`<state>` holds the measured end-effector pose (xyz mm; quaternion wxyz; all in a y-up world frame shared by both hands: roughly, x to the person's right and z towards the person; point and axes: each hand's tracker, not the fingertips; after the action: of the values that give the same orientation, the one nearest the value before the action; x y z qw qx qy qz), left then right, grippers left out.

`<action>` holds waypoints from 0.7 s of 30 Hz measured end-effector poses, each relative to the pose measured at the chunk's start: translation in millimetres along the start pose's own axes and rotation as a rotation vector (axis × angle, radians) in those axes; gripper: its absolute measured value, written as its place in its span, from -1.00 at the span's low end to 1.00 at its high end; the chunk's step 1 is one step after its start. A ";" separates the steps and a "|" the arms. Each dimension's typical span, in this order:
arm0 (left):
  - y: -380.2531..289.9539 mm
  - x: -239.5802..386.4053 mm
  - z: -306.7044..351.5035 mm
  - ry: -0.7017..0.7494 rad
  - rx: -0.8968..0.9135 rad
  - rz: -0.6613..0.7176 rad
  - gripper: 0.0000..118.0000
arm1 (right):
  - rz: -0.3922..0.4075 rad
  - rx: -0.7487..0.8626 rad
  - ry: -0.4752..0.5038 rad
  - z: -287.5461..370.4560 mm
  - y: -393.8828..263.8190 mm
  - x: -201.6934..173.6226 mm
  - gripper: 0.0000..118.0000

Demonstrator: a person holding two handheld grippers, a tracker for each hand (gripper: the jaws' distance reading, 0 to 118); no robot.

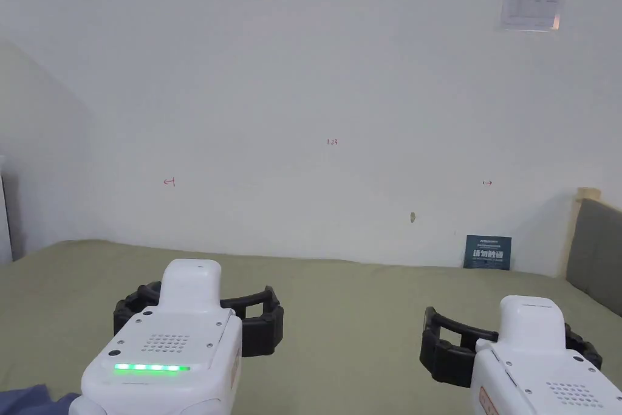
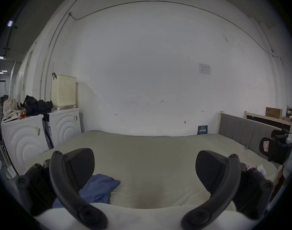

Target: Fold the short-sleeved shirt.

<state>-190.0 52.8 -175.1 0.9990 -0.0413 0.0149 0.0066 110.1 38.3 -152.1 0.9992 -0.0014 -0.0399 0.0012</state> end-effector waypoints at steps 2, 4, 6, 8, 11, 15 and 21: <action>-0.2 -0.8 0.2 -0.011 -0.001 0.005 1.00 | 0.012 0.006 -0.003 0.8 0.0 -1.1 0.99; 0.4 -1.2 0.1 -0.029 -0.023 0.019 1.00 | 0.013 0.000 0.004 -0.6 0.3 -1.7 0.99; -0.4 -0.9 -1.1 -0.039 -0.020 0.022 1.00 | 0.012 0.000 0.002 -0.5 0.7 -2.3 0.99; -0.7 -0.1 -1.0 -0.029 -0.019 0.014 1.00 | 0.015 0.002 -0.001 -0.8 1.2 -2.5 0.99; -1.5 0.8 -2.5 -0.048 -0.029 0.009 1.00 | 0.013 -0.006 -0.004 -1.3 2.3 -1.9 0.99; -2.9 3.7 -0.6 -0.059 -0.035 -0.006 1.00 | 0.022 -0.005 -0.027 -1.6 2.0 -2.1 1.00; -3.6 6.6 0.0 -0.056 -0.037 -0.008 1.00 | 0.036 -0.023 -0.010 -2.1 0.0 -3.8 1.00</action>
<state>-183.3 49.3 -175.0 0.9981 -0.0597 -0.0134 0.0042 106.5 38.2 -154.5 0.9987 -0.0135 -0.0449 0.0187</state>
